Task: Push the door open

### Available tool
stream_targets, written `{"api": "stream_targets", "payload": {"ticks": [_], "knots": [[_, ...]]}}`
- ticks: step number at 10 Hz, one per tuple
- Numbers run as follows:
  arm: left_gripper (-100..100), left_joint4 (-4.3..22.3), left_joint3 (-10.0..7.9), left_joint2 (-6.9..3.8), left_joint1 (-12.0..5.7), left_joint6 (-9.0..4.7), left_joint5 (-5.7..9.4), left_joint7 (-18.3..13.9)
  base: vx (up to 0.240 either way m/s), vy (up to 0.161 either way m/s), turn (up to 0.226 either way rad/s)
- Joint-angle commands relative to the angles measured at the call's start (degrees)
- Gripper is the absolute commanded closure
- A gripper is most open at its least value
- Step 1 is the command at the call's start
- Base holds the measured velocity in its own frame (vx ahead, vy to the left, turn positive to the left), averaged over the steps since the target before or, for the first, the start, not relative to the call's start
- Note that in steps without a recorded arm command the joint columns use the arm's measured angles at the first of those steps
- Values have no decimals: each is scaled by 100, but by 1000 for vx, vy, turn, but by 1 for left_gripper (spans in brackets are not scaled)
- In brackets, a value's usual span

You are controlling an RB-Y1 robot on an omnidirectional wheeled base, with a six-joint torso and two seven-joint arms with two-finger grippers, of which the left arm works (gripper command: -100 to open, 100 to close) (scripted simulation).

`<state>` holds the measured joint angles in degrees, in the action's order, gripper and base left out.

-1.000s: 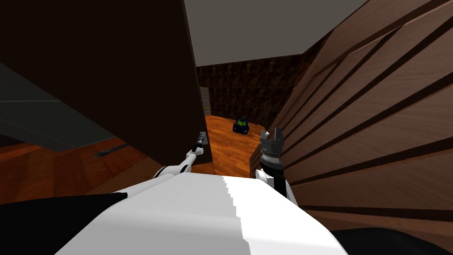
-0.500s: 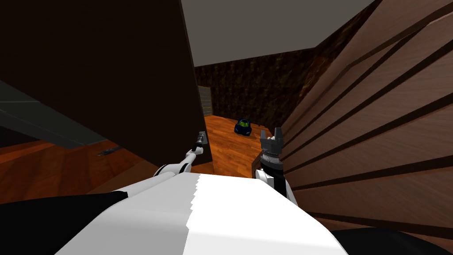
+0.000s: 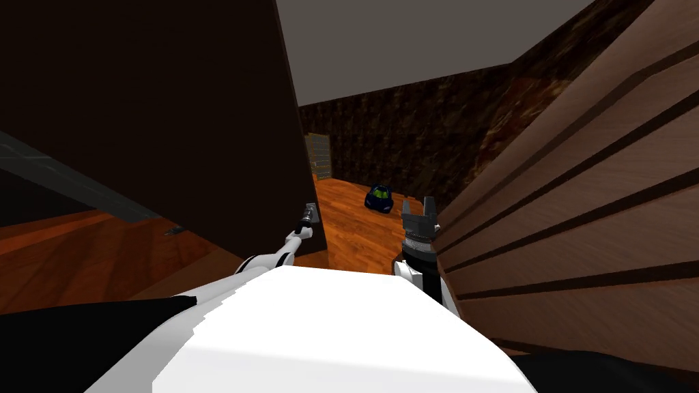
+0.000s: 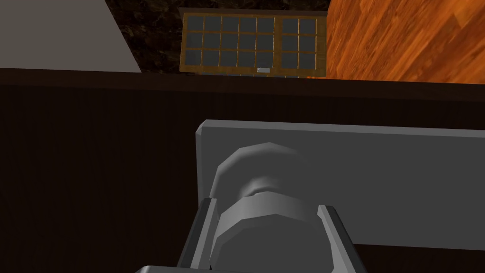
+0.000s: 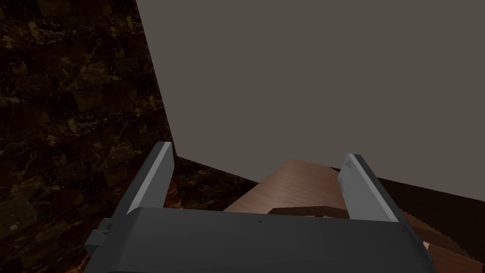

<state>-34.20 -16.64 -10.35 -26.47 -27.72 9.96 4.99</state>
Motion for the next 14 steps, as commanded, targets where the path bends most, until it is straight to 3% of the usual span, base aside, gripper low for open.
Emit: {"api": "stream_targets", "payload": {"ticks": [1,14], "knots": [[100,11,-88,-62,-30,-28,-15,-15,199,-37,142],[100,168,-469,-199,-60,-94,-219,-134,181,-74,144]]}}
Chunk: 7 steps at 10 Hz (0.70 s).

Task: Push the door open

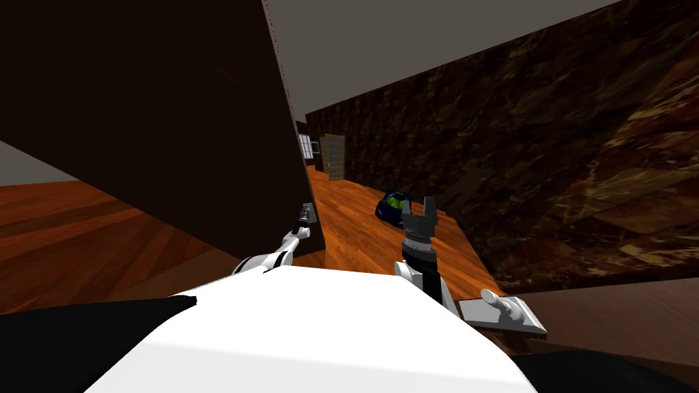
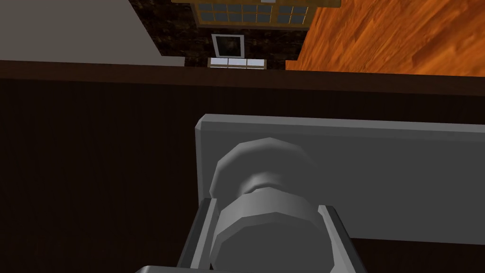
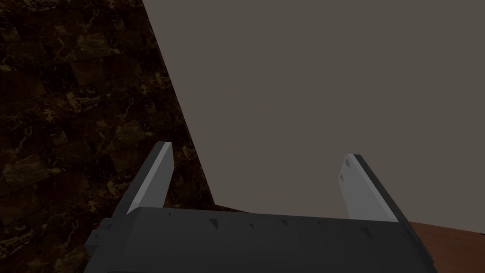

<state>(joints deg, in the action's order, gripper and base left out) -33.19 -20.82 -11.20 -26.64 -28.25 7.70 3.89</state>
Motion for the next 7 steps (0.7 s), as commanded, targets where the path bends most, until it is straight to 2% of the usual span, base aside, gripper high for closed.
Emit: {"api": "stream_targets", "payload": {"ticks": [1,7], "knots": [[100,76,-74,-124,-44,-45,-5,-32,175,-120,141],[100,123,-188,-164,-53,-65,-66,-67,172,-87,103]]}}
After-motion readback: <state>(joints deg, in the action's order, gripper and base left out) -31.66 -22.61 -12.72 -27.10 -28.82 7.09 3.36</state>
